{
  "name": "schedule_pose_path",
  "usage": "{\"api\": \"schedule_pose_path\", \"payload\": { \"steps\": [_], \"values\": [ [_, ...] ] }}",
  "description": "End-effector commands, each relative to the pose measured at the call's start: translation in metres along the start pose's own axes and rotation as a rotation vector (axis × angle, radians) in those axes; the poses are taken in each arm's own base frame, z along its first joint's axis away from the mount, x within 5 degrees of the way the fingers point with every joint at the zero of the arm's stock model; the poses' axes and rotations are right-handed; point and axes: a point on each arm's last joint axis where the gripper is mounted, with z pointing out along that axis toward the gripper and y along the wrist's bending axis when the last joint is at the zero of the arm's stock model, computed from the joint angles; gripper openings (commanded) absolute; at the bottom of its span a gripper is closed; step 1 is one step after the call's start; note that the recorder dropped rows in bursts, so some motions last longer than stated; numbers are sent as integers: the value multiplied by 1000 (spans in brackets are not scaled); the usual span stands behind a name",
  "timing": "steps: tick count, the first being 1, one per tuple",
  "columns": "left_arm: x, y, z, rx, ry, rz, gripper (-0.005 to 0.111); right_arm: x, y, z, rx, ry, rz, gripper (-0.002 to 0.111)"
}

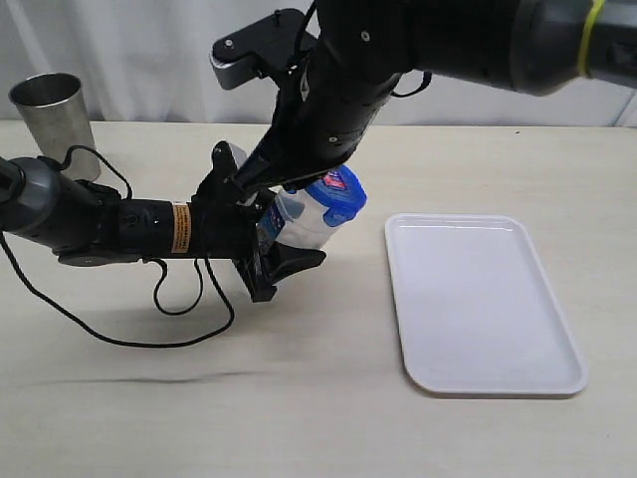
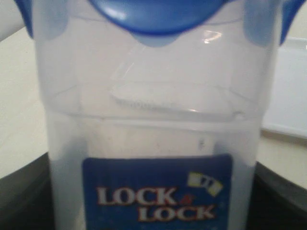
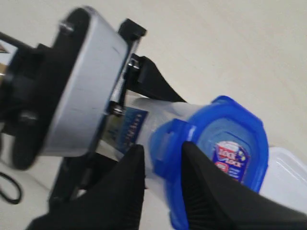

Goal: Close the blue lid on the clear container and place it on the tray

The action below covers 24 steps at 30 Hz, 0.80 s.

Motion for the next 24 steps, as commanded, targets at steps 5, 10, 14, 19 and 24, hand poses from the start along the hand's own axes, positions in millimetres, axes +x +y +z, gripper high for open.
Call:
{"api": "schedule_pose_path", "payload": {
  "steps": [5, 10, 14, 19, 24],
  "values": [
    [-9, -3, 0, 23, -57, 17, 0, 1, -5, -84, -18, -145, 12, 31],
    [-14, -6, 0, 61, -117, 26, 0, 41, -9, -130, -22, -300, 17, 13],
    [-19, -8, -1, 78, -172, 36, 0, 82, -9, -154, -29, -443, 18, 5],
    [-23, -7, -2, 66, -211, 29, 0, 129, -9, -182, -32, -619, 22, 5],
    [-30, -10, -4, 96, -291, 28, 0, 176, -9, -204, -31, -794, 28, 5]
  ]
}}
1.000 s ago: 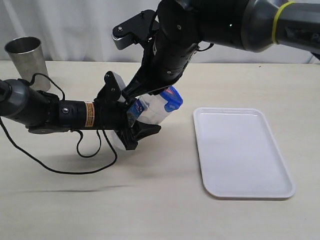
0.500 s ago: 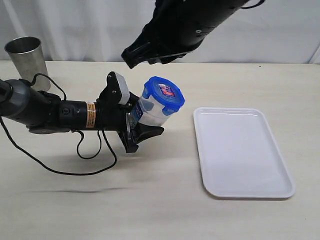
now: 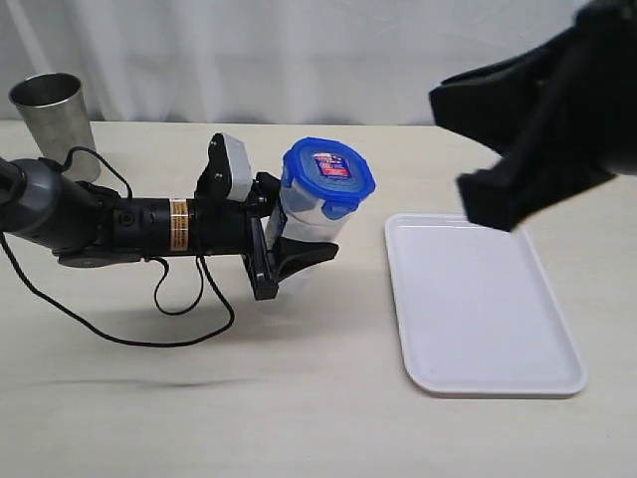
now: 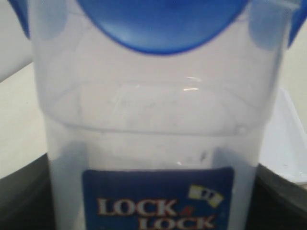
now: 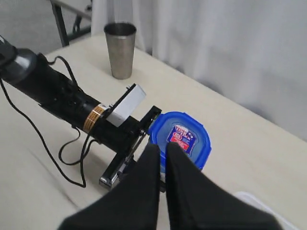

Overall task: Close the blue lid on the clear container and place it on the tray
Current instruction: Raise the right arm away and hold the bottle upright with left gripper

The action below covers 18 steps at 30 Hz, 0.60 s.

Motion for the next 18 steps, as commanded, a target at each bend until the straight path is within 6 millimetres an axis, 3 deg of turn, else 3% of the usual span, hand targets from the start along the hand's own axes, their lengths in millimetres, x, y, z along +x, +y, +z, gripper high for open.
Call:
{"api": "schedule_pose_path", "payload": {
  "steps": [1, 9, 18],
  "values": [
    [-16, -2, 0, 23, -133, 2, 0, 18, 0, -39, 1, -176, 0, 5],
    [-16, -2, 0, 23, -133, 2, 0, 57, 3, -89, 0, -460, 10, 5],
    [-17, 0, 0, -4, -145, -15, 0, 90, 6, -120, -8, -723, 36, 5]
  ]
}}
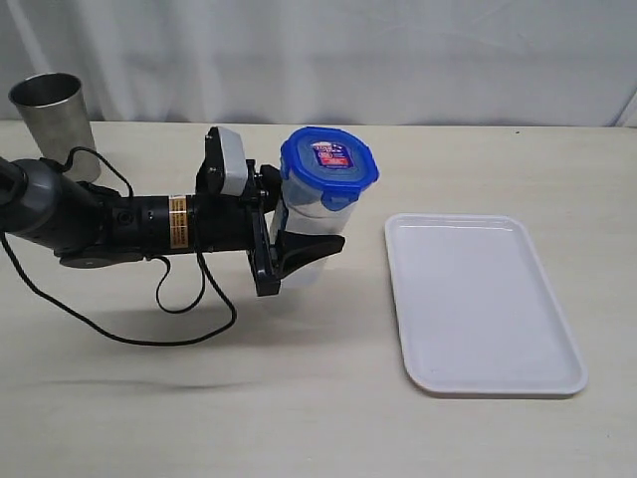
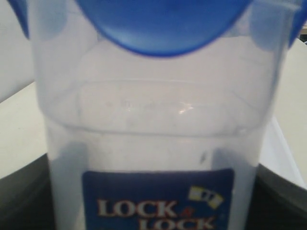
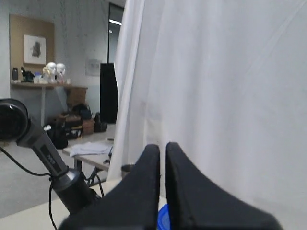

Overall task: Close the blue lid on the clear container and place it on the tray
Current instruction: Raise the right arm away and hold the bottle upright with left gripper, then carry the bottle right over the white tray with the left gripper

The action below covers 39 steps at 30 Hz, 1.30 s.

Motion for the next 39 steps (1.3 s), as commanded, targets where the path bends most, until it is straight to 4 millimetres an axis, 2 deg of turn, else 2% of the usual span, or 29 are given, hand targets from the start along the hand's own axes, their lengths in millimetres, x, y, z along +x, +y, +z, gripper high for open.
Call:
{"api": "schedule_pose_path", "payload": {
  "steps": [1, 8, 16, 26, 29, 35, 39],
  "values": [
    [-10, 2, 1, -23, -66, -9, 0, 5, 1, -16, 0, -93, 3, 5],
    [-10, 4, 1, -40, -72, -16, 0, 14, 1, -29, 4, -116, 4, 5],
    [-11, 5, 0, -57, -80, -26, 0, 13, 1, -30, 4, -120, 4, 4],
    [-11, 3, 2, -39, -84, -234, 0, 20, 2, -29, 5, -102, 3, 4],
    [-13, -1, 7, -25, -87, -263, 0, 31, 1, -28, 34, -81, -6, 4],
    [-19, -13, 20, 2, -96, -169, 0, 77, -5, -27, 188, 47, -40, 4],
    [-19, -14, 21, 3, -99, -155, 0, 104, -11, -30, 311, 142, -53, 4]
  ]
}}
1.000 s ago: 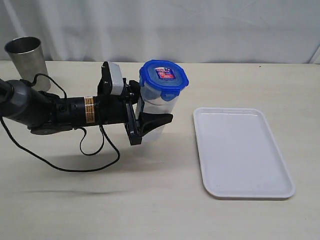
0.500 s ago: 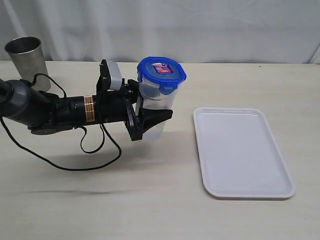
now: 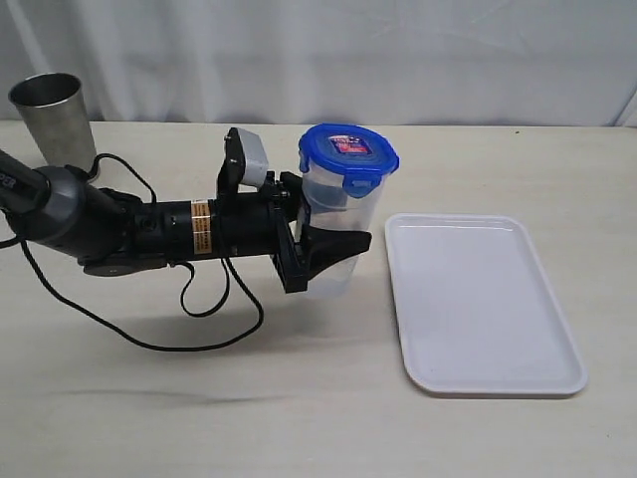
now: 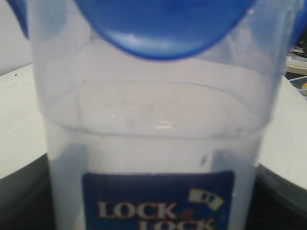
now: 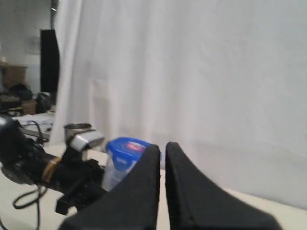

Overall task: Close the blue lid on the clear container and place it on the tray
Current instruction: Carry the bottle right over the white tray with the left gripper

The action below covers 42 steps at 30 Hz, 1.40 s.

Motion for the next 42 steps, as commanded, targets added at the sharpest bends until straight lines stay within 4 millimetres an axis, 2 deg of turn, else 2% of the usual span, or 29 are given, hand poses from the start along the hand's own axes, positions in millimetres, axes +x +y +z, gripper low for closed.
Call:
{"api": "schedule_pose_path", "payload": {
  "steps": [1, 5, 9, 16, 19, 21, 29, 32, 35, 39, 42],
  "values": [
    [-12, -2, 2, 1, -67, 30, 0, 29, -6, -1, 130, 90, -15, 4],
    [-12, -2, 2, 0, -67, 34, 0, 50, -13, -4, 258, 159, -25, 4],
    [-12, -2, 2, 0, -67, 34, 0, 56, -20, -7, 384, 237, -24, 4],
    [-12, -2, 2, 0, -67, 34, 0, 56, -21, -8, 402, 238, -25, 4],
    [-12, -5, 4, 12, -66, 35, 0, 66, -21, -12, 409, 345, -4, 4],
    [-15, -9, 11, 15, -78, 33, 0, 75, -20, -19, 418, 450, 9, 4],
    [-47, -26, 50, 116, -159, 141, 0, 74, -19, -20, 420, 440, 4, 4],
    [-54, -23, 65, 77, -99, 208, 0, 75, -19, -20, 420, 442, 5, 4],
    [-58, -14, 78, -9, 29, 357, 0, 75, -19, -20, 420, 442, 5, 4],
    [-63, -3, 94, -145, 253, 591, 0, 75, -19, -20, 420, 442, 5, 4],
    [-68, -3, 105, -201, 394, 794, 0, 75, -19, -20, 420, 442, 5, 4]
  ]
}}
